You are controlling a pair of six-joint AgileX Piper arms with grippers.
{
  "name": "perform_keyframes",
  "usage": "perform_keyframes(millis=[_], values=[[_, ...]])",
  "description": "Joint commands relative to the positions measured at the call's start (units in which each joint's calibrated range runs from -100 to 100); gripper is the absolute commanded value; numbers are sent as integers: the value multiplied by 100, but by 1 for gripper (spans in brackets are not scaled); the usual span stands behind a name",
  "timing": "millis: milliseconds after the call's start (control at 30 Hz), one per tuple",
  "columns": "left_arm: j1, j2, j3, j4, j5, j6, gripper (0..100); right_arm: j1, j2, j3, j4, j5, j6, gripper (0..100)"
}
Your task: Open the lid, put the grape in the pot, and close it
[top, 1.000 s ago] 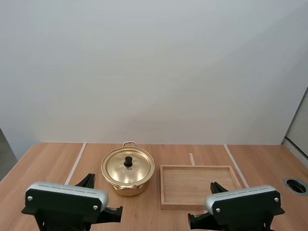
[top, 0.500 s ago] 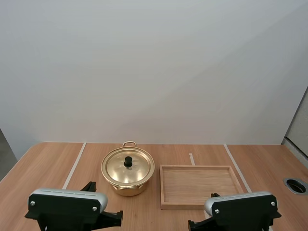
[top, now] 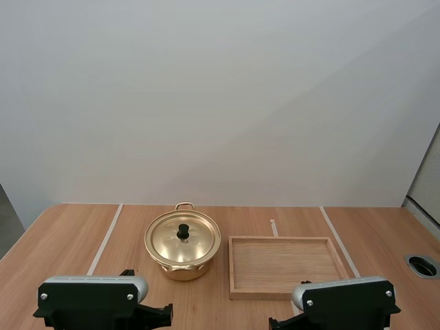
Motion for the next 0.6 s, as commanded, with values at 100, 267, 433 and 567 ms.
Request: perform_keyframes(millis=[100,267,433,567], values=[[2,-21,7,53,-299,-72,0,-51,-38,0,77,8,10,0],[2,-21,7,53,-299,-72,0,-51,-38,0,77,8,10,0],[2,-21,7,53,-299,-72,0,-51,-38,0,77,8,10,0],[2,-21,7,53,-299,-72,0,-51,-38,0,77,8,10,0]])
